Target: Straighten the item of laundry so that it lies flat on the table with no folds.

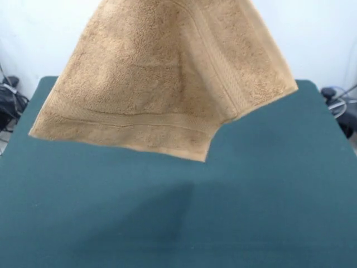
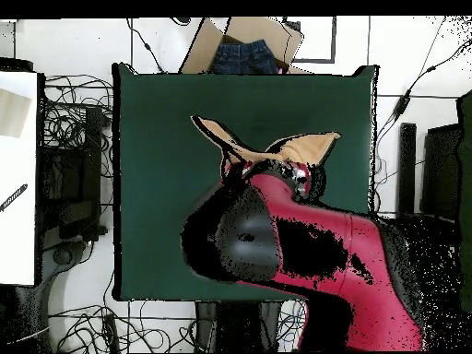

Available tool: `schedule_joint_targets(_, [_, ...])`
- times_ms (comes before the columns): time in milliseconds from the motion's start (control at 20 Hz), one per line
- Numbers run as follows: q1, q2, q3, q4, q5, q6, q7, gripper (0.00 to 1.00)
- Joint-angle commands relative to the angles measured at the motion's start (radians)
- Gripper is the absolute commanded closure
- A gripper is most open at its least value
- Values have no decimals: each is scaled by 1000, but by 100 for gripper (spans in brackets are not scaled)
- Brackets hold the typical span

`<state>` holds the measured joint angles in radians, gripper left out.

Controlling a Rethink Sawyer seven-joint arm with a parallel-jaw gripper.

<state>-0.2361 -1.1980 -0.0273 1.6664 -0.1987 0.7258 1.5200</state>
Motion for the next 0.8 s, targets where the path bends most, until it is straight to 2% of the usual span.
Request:
schedule_joint_targets(50, [24, 9, 0, 22, 55, 117, 194, 100])
schedule_joint_targets(600, [12, 15, 9, 41, 70, 68, 173, 100])
schedule_joint_targets(800, [5, 9, 12, 78, 83, 14, 172, 100])
